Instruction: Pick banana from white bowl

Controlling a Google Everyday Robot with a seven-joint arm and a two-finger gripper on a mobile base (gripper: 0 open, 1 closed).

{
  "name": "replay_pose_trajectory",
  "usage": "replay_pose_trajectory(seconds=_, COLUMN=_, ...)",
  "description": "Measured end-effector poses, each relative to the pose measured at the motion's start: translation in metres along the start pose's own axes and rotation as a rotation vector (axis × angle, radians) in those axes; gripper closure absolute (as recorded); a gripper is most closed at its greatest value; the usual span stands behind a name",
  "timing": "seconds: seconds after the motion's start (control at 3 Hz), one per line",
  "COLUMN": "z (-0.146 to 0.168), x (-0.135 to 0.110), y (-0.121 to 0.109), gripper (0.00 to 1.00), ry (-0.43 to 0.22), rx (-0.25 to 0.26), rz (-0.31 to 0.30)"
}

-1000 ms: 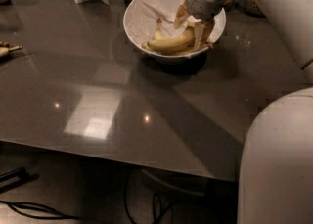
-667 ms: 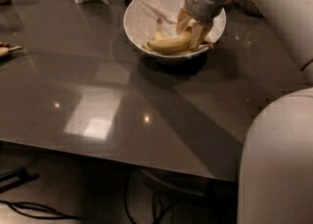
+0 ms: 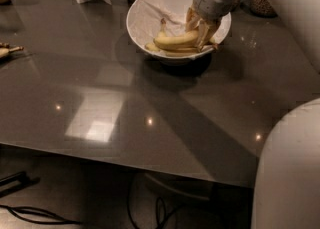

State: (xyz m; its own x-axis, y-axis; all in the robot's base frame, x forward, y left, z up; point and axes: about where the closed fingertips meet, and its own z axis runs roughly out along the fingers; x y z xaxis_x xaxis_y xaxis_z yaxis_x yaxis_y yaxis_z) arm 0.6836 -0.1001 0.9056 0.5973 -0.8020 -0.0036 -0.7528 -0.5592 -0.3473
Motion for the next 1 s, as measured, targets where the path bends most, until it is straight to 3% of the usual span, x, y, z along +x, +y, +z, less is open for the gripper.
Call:
replay_pose_trajectory(seconds=0.67, z=-0.026, x=-0.003, y=0.014, gripper=1.0, ry=-0.02, rx=0.062, rz=0.04)
replay_pose_trajectory(seconds=1.0, z=-0.04, x=-0.004, y=0.027, gripper=1.0, ry=-0.091, rx=0.107, rz=0.059)
